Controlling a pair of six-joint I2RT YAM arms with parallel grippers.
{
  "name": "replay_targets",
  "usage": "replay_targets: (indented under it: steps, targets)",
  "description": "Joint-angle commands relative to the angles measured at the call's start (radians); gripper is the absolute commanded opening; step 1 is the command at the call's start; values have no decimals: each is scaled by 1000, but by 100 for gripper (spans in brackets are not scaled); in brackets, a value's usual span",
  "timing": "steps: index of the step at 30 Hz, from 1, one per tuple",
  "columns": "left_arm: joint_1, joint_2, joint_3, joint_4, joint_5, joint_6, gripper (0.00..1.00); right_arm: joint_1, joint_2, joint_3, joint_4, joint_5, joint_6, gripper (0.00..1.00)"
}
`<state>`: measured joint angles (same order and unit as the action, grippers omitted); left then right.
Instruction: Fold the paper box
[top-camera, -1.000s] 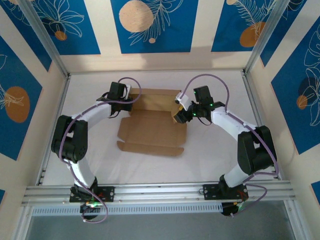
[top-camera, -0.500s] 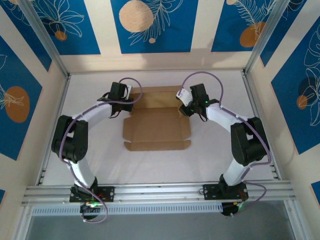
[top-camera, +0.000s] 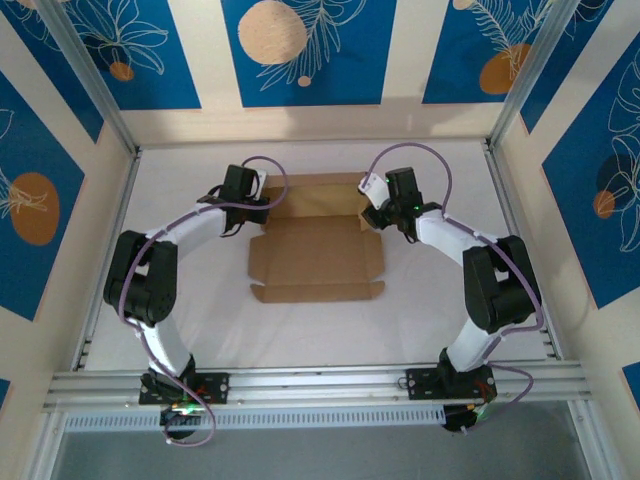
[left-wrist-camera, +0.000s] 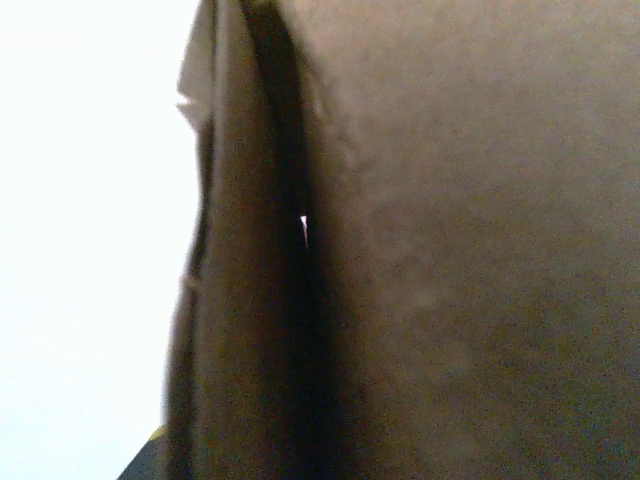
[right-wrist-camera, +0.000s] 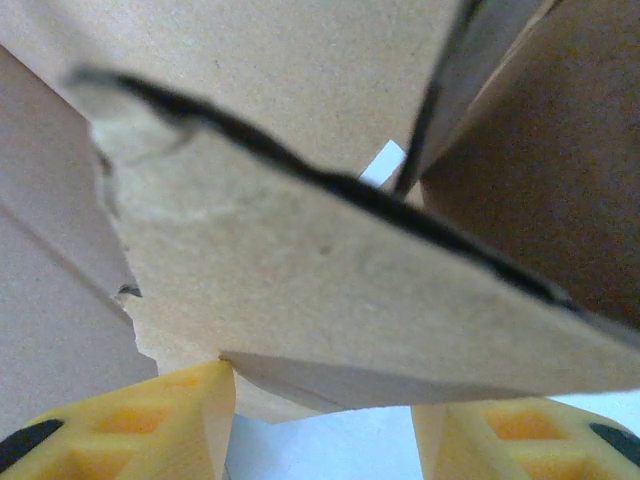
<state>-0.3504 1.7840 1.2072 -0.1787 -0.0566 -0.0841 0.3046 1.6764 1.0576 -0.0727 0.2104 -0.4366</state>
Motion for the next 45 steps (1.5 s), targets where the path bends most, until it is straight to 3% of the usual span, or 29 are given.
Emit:
replay_targets:
  steps: [1,11,23,28,32,36,39,45]
  targets:
    - [-12,4,9,-4,5,27,0,-14,-32,-13,35,-6,7,51]
    - [-13,5,10,-5,3,23,0,-38,-45,-62,67,1,41,49]
    - [-13,20,21,-13,-9,7,0,-82,-221,-173,38,-400,117,54]
    - [-12,22,23,-13,-14,10,0,-106,-378,-353,196,-472,118,52]
    - [-12,17,20,-8,-14,21,0,-146,-448,-408,214,-409,80,53]
    - [-12,15,19,-2,-12,29,0,-247,-467,-413,265,-347,136,51]
    - [-12,15,18,-4,-14,32,0,-336,-473,-418,323,-412,205,52]
    - [-12,17,19,-3,-1,26,0,-350,-314,-298,194,-421,141,50]
